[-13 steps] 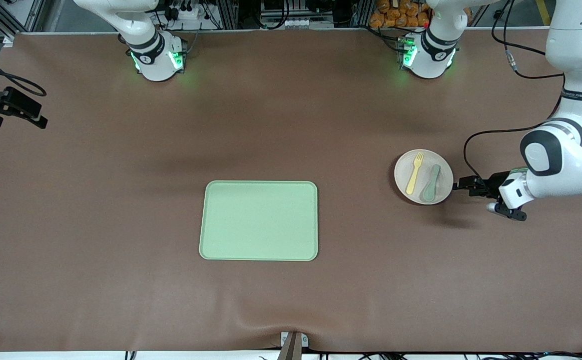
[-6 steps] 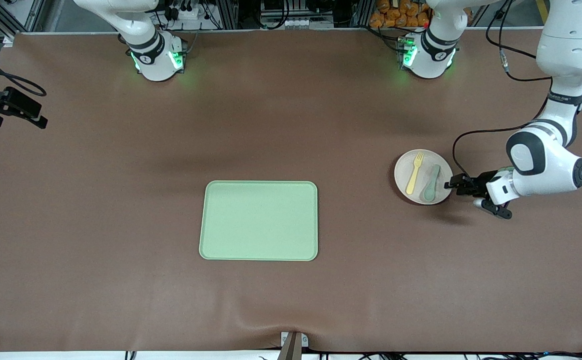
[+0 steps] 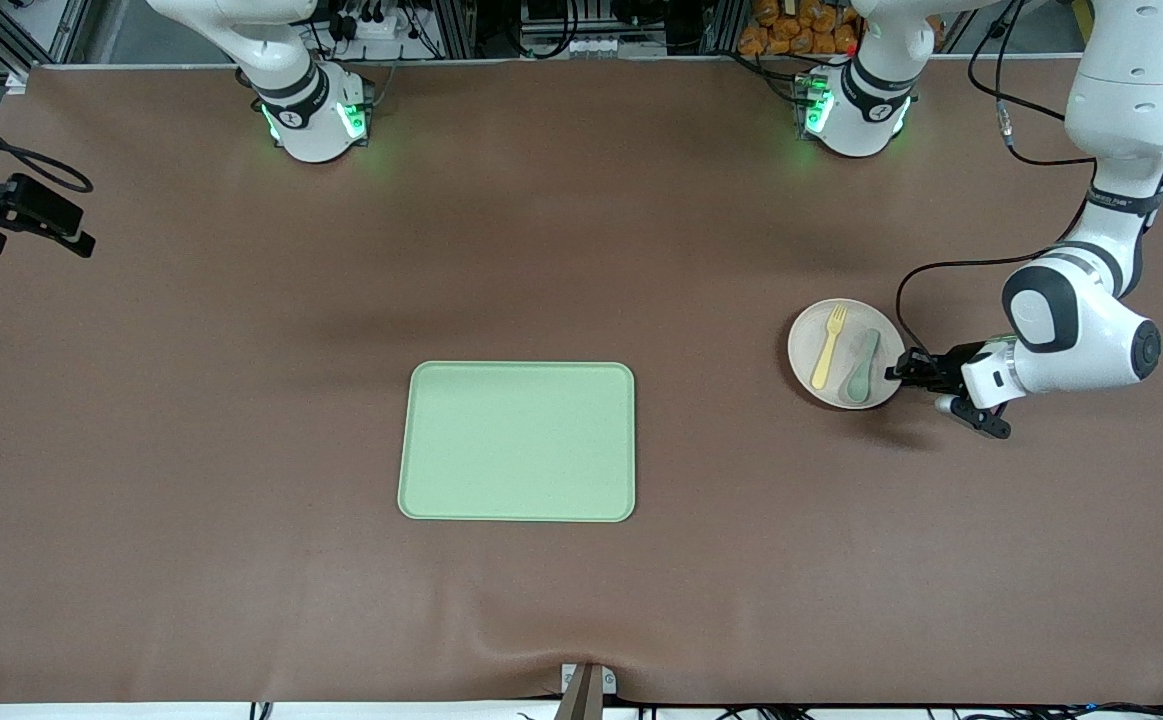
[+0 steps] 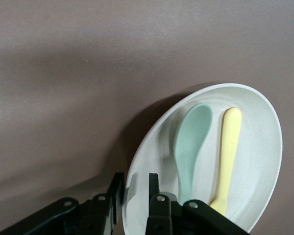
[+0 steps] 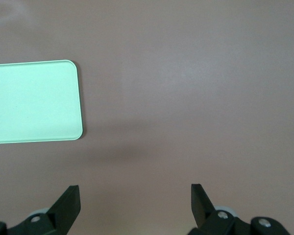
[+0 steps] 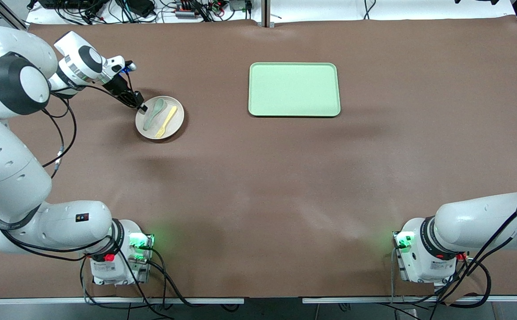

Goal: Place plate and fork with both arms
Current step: 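Grip the plate rim with the left gripper and lift slightly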

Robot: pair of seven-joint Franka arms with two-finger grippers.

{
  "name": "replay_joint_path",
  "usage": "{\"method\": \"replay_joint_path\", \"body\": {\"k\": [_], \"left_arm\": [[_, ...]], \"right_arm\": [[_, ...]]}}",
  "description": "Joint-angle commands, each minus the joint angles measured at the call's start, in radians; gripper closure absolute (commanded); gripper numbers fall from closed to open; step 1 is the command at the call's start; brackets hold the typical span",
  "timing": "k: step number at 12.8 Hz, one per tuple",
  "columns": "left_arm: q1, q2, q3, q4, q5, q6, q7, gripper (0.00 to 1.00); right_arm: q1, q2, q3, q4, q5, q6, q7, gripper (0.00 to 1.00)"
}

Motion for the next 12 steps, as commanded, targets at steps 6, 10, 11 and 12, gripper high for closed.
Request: {"method": "replay_joint_path", "body": {"k": [6,10,11,12], "left_arm": [[-0.006,0.012,-0.027,0.014,-0.027,0.014,0.038,1.0],[-0.009,0.024,-0.082,0.092,-0.029,0.007,0.007,1.0],[-0.009,0.027,-0.105,0.119,-0.029,0.005,-0.04,1.0],[-0.011,0.027,-0.137,0.146,-0.027,0.005,-0.099,1.0]], "right_arm": [[0.004,-0.001,-0.005,0.008,0.014,-0.004,-0.009,0.0],[0.004,-0.001,-0.005,0.008,0.014,-0.004,-0.009,0.0],[0.004,-0.001,-0.005,0.008,0.014,-0.004,-0.009,0.0],[0.004,-0.001,-0.005,0.008,0.014,-0.004,-0.009,0.0]]}}
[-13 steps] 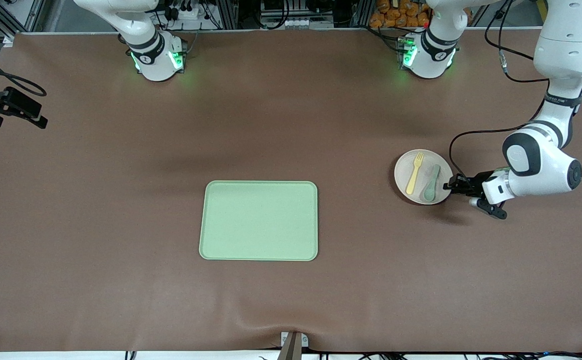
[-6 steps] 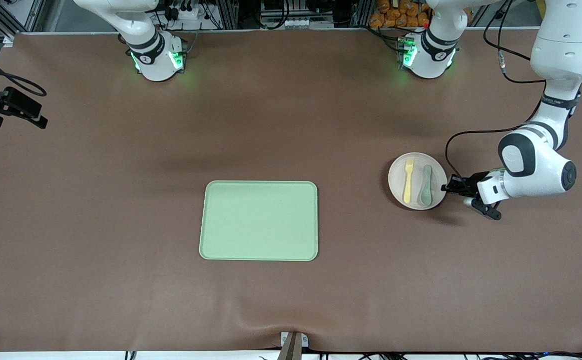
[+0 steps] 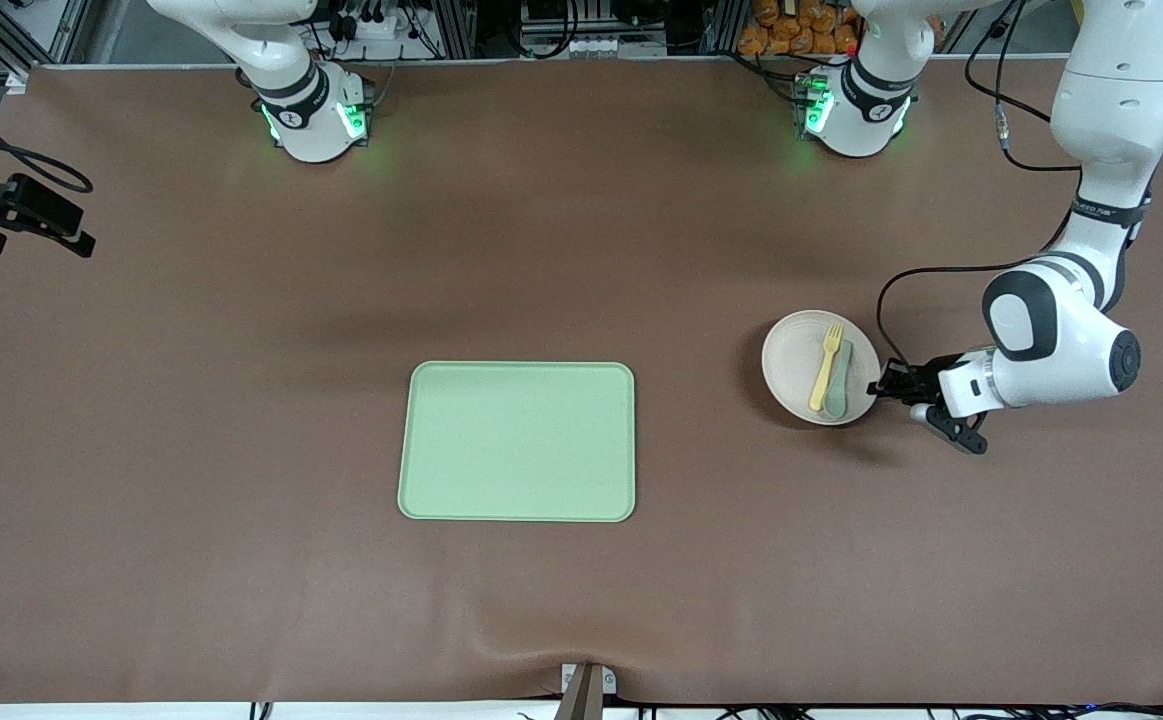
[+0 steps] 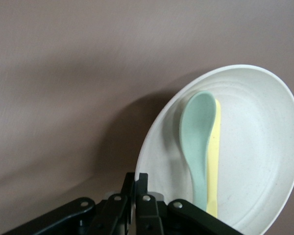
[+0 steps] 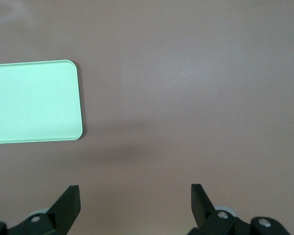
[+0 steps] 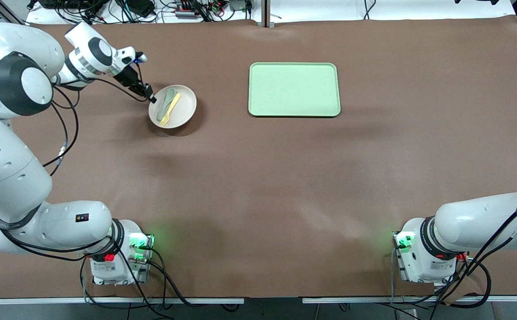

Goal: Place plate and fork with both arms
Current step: 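Carry the plate with the left gripper onto the green tray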

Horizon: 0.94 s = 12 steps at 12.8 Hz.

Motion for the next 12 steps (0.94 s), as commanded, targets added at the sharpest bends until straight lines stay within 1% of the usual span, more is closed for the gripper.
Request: {"method": "replay_joint_path", "body": {"k": [1,2,4,6,7,10,12], "left_arm": [[-0.007,0.021,-0.068,0.084,-0.023,-0.005,-0.129,1.0],[-0.033,0.024,-0.082,0.111,-0.022,-0.007,-0.193,1.0],[-0.12,0.033,-0.081,0.173,-0.008,-0.007,-0.354,1.0],[-0.201,0.073,-0.078,0.254,0.003,-0.007,-0.515,1.0],[-0.244,0.103,-0.076,0.301,0.024,-0.007,-0.595,1.0],[-0.361,0.205,-0.073,0.47,0.136,-0.007,-0.882,1.0],[-0.428,0.275,-0.07,0.571,0.159,-0.005,-0.996,1.0]], "right_arm": [[0.002,0.001,-0.005,0.008,0.014,-0.004,-0.009,0.0],[0.002,0.001,-0.005,0.008,0.014,-0.004,-0.009,0.0],[0.002,0.001,-0.005,0.008,0.014,-0.004,-0.009,0.0],[0.005,0.002,-0.006,0.008,0.014,-0.005,-0.011,0.0],[0.005,0.004,-0.006,0.008,0.014,-0.004,-0.011,0.0],[-0.002,0.007,-0.005,0.008,0.014,-0.004,-0.009,0.0],[-0.004,0.008,-0.006,0.008,0.014,-0.004,-0.009,0.0]]}}
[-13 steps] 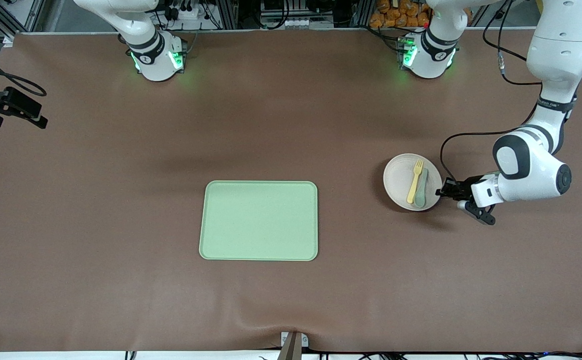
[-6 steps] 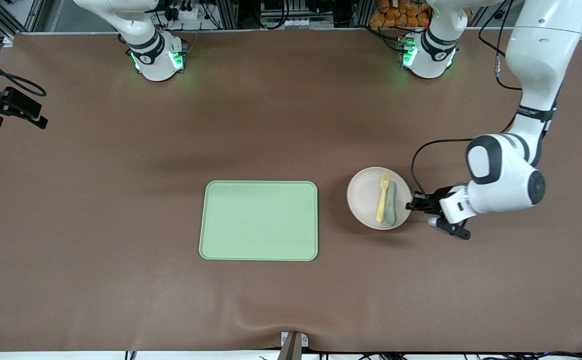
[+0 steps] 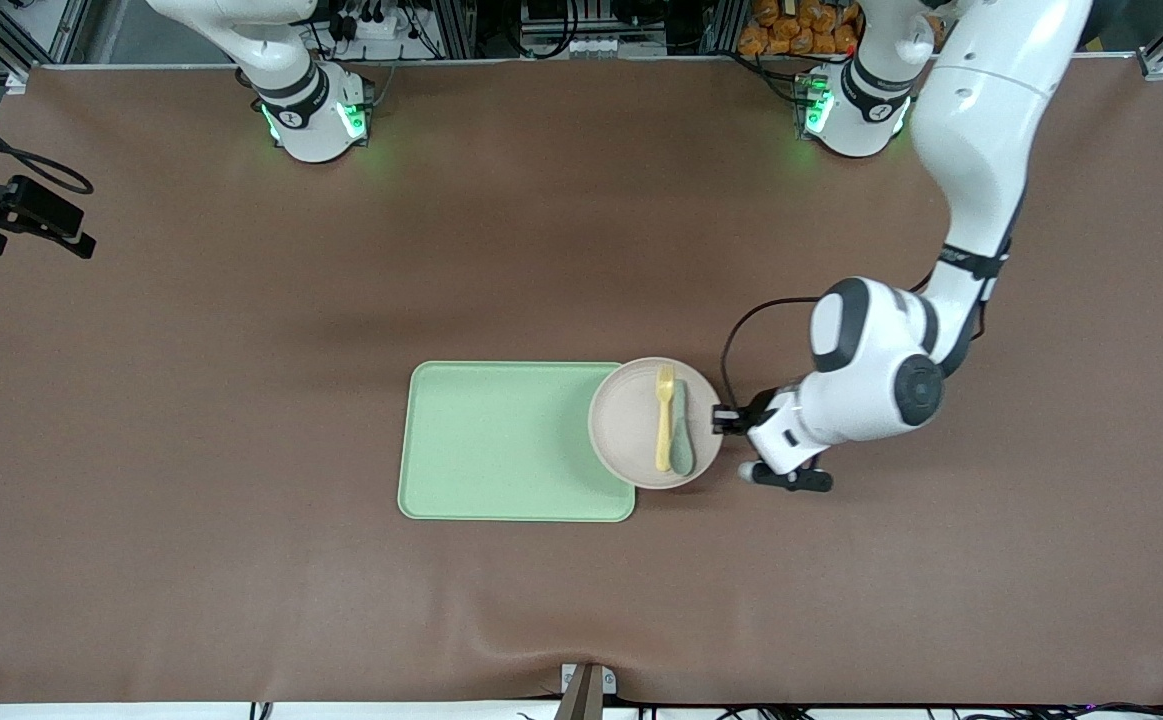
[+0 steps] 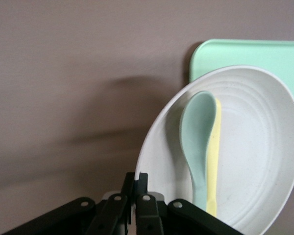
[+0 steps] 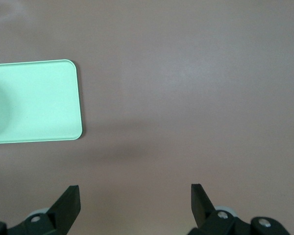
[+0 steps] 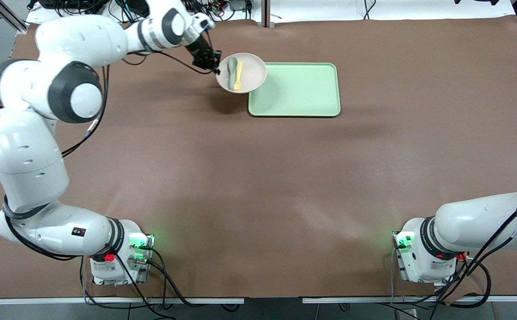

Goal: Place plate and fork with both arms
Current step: 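Carry the plate with the left gripper onto the green tray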

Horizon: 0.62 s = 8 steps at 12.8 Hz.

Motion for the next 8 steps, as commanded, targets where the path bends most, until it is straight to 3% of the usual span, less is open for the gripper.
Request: {"method": "replay_joint_path", "body": {"k": [1,5,8], "left_arm": [[-0.092,0.121,0.025,0.176,0.032,-0.01,-0.141,1.0],[-0.304,0.201,0.189,0.261,0.028,0.004,-0.263,1.0],[-0.338,0.234,0.189,0.261,0.026,0.081,-0.315,1.0]], "right_arm": [[-0.003,0.009,-0.004,0.008,0.014,-0.004,-0.009,0.0],[0.001,0.047,-0.006,0.007,0.011,-0.008,-0.009,0.0],[-0.003,0.078,-0.006,0.008,0.012,-0.011,-0.009,0.0]]}}
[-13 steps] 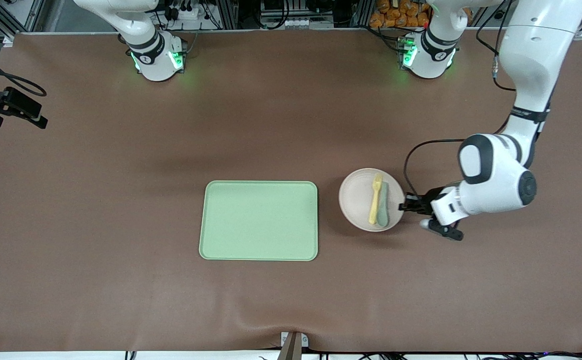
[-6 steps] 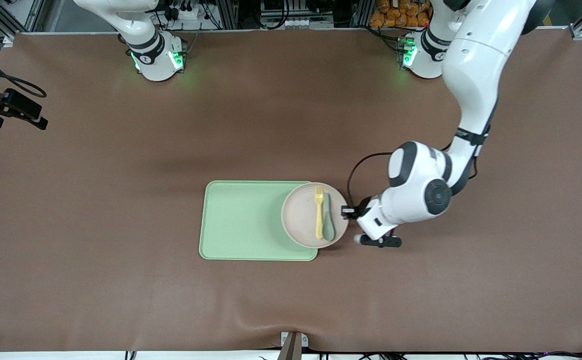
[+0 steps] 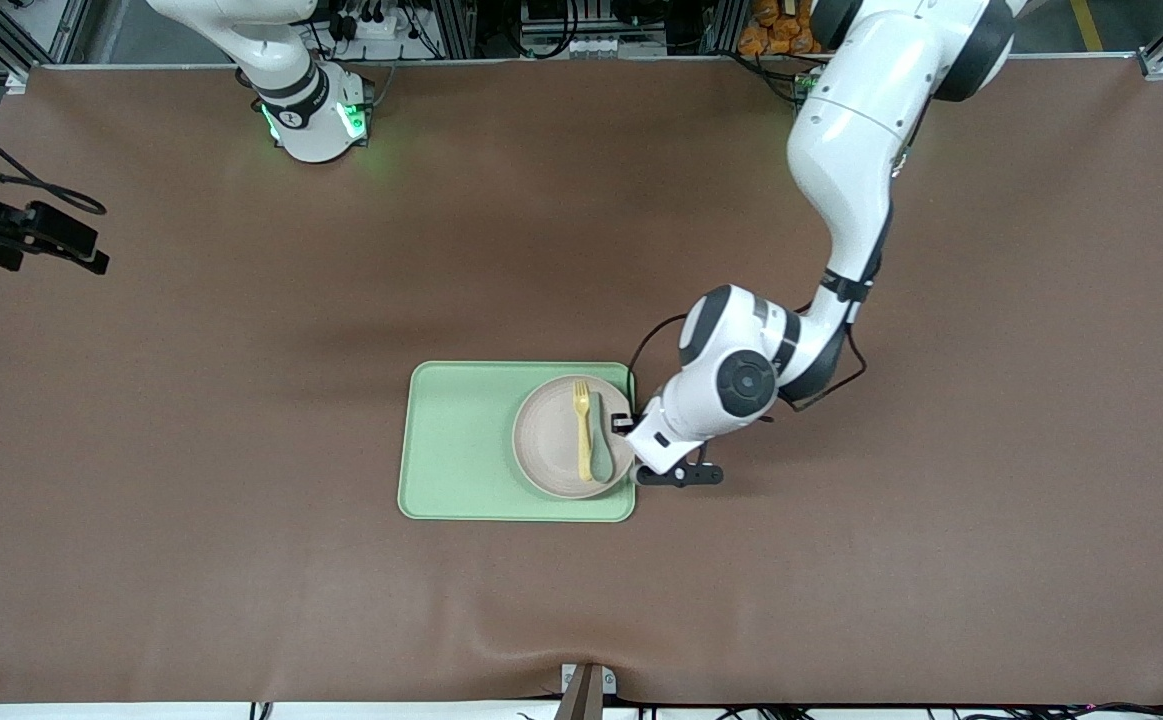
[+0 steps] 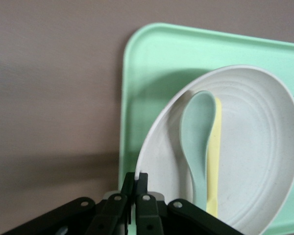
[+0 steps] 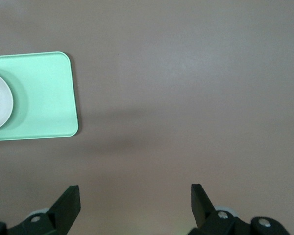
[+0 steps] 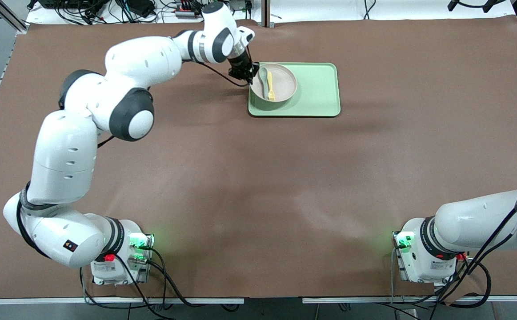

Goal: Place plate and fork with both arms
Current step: 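Carry the plate with the left gripper onto the green tray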

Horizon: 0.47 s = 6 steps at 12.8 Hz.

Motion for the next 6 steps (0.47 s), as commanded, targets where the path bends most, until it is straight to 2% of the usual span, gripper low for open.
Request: {"method": "replay_joint_path", "body": {"k": [1,4,5,6], "left_arm": [[-0.022,0.043,0.01,0.044,0.011,0.054,-0.032,1.0],[-0.033,0.062,0.009,0.041,0.01,0.091,-0.032,1.0],[-0.038,0.062,0.009,0.038,0.01,0.092,-0.031,0.93],[-0.039,0.063,0.009,0.036,0.01,0.092,-0.031,0.76]], "right_arm": [[-0.002,0.02,-0.003,0.007,0.012,-0.014,-0.009,0.0],[-0.006,0.04,-0.005,0.005,0.011,-0.015,-0.009,0.0],[-0.017,0.045,-0.005,0.005,0.011,-0.015,-0.011,0.0],[-0.02,0.047,-0.005,0.004,0.011,-0.018,-0.012,0.0]]}}
